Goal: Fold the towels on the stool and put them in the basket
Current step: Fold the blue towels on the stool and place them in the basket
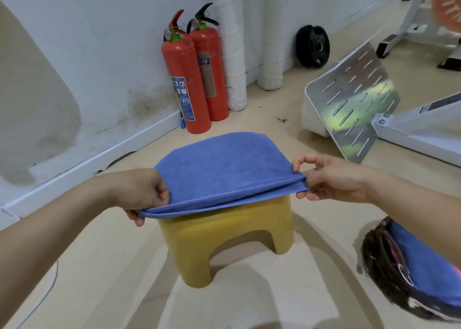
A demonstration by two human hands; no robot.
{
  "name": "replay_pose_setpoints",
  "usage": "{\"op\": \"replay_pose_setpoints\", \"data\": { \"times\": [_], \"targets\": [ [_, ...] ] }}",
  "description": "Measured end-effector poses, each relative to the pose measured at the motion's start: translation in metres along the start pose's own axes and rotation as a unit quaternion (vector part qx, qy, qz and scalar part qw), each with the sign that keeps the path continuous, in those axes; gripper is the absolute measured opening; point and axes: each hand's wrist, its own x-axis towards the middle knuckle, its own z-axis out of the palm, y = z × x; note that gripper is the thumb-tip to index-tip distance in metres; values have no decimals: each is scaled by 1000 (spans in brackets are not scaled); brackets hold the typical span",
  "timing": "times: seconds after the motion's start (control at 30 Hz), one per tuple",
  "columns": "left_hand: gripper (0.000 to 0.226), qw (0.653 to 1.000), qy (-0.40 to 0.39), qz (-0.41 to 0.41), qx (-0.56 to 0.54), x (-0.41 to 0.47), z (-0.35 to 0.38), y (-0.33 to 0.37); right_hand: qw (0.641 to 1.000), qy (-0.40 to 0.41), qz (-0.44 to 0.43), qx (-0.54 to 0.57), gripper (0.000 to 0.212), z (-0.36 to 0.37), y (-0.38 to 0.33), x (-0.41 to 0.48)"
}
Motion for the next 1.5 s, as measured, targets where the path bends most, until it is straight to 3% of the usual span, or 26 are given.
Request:
{"op": "replay_pose_setpoints", "data": {
  "times": [0.1, 0.27, 0.4, 0.47, 0.53, 0.57, 0.63, 0.77, 0.87, 0.93, 1.03, 1.1, 1.27, 1.33, 1.43, 1.5],
  "targets": [
    [16, 995, -70, 17, 64, -8, 5, 12, 999, -22, -27, -8, 36, -8, -10, -6],
    [14, 964, -220, -3, 151, -9, 24, 26, 994, -73, 47, -63, 18, -6, -3, -13],
    [12, 933, -282, -23, 222, -15, 22, 45, 997, -29, 56, -46, 28, -5, 0, -12],
    [17, 934, -217, 34, 282, -13, 27, 56, 997, 11, 51, -53, 30, -4, 1, -10],
    [17, 937, -40, 163, 307, -6, 37, 69, 996, 24, 39, -81, 22, -2, 1, -8],
    [16, 937, 50, 219, 266, -2, 45, 77, 995, 23, 35, -90, 13, -1, 1, -8],
    [20, 934, 158, 280, 159, 1, 63, 98, 996, 21, 27, -83, 4, 1, -1, -9],
    [53, 894, 281, 314, 151, 8, 106, 139, 999, 0, 38, 19, 19, 2, -5, -11],
    [38, 858, 331, 333, 208, 19, 120, 153, 996, -26, 70, 53, 25, 1, -5, -15],
    [32, 852, 338, 335, 220, 22, 117, 156, 994, -30, 91, 46, 26, 0, -2, -17],
    [17, 872, 304, 351, 153, 16, 117, 159, 995, -17, 101, -3, 17, 0, 2, -13],
    [10, 893, 239, 371, 90, 9, 120, 156, 996, 1, 83, -20, 27, 0, 5, -6],
    [17, 923, -16, 380, -55, -13, 121, 151, 997, 74, 19, 28, 32, 12, 2, 16],
    [20, 923, -83, 366, -89, -16, 117, 148, 992, 100, 5, 74, 30, 15, -1, 23],
    [35, 917, -136, 351, -132, -13, 109, 139, 983, 159, -10, 94, 24, 17, -2, 30],
    [34, 909, -133, 344, -191, -10, 101, 133, 977, 191, -33, 91, 17, 19, -3, 31]
  ]
}}
